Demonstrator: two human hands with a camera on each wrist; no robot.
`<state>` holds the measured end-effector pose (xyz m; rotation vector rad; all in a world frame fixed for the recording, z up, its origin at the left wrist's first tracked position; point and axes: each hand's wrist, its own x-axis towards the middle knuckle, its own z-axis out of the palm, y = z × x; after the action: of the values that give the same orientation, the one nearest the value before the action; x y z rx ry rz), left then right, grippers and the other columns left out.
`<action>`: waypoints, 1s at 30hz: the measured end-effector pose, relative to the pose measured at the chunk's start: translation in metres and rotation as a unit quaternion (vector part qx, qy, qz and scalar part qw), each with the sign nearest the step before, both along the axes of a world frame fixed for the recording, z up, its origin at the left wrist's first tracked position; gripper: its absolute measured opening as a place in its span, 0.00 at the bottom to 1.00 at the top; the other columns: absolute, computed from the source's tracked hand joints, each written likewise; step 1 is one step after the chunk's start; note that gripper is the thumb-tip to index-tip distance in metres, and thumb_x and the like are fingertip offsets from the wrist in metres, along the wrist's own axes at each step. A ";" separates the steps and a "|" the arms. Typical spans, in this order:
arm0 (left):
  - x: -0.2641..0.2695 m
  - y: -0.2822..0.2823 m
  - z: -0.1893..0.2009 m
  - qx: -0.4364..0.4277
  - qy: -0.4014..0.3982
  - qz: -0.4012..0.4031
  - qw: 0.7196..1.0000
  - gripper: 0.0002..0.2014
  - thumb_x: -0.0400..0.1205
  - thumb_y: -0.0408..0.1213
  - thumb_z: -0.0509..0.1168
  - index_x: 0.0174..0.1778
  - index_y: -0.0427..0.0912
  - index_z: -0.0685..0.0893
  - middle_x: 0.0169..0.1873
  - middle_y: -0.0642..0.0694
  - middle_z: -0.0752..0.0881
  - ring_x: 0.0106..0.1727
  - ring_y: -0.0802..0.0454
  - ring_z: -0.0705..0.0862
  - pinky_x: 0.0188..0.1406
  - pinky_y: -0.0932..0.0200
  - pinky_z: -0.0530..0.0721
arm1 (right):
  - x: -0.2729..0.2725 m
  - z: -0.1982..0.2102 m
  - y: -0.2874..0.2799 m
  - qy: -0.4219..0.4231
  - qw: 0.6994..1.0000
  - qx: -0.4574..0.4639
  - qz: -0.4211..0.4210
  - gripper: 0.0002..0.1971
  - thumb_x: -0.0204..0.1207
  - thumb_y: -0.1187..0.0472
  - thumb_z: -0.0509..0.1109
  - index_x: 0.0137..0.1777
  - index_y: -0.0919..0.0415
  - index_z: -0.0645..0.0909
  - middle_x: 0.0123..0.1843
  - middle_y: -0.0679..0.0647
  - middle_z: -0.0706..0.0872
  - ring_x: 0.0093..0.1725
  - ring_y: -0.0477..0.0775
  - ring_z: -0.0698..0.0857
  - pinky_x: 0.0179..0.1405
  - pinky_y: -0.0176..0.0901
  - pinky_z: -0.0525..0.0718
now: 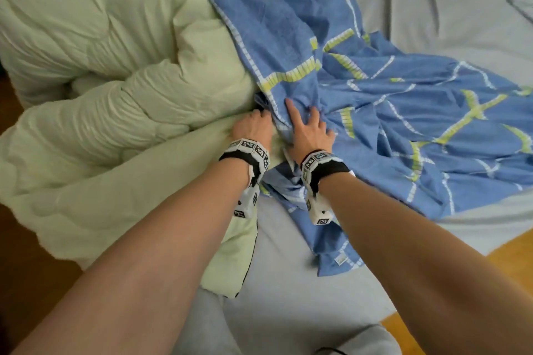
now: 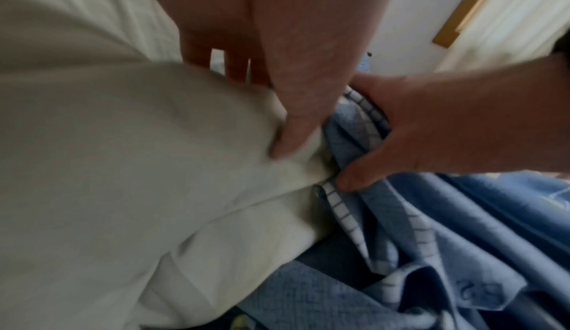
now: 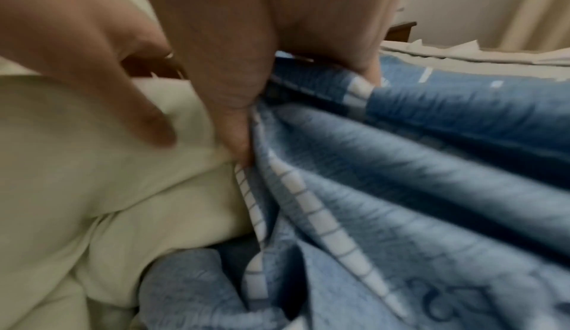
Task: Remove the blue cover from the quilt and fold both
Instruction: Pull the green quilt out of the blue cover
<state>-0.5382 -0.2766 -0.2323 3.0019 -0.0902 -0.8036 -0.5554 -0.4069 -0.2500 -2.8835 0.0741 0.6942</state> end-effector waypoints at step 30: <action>-0.013 -0.060 0.012 0.001 0.125 0.089 0.988 0.43 0.70 0.59 0.75 0.75 0.40 0.67 0.71 0.38 0.75 0.71 0.37 0.76 0.65 0.42 0.76 | -0.041 0.053 -0.112 0.024 0.984 0.111 -0.135 0.51 0.68 0.40 0.75 0.85 0.39 0.46 0.87 0.57 0.45 0.79 0.70 0.67 0.67 0.64 0.77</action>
<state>-0.5512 -0.3368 -0.2200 2.8278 0.1834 -1.1477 -0.5963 -0.5189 -0.1974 -2.5775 0.3618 0.6736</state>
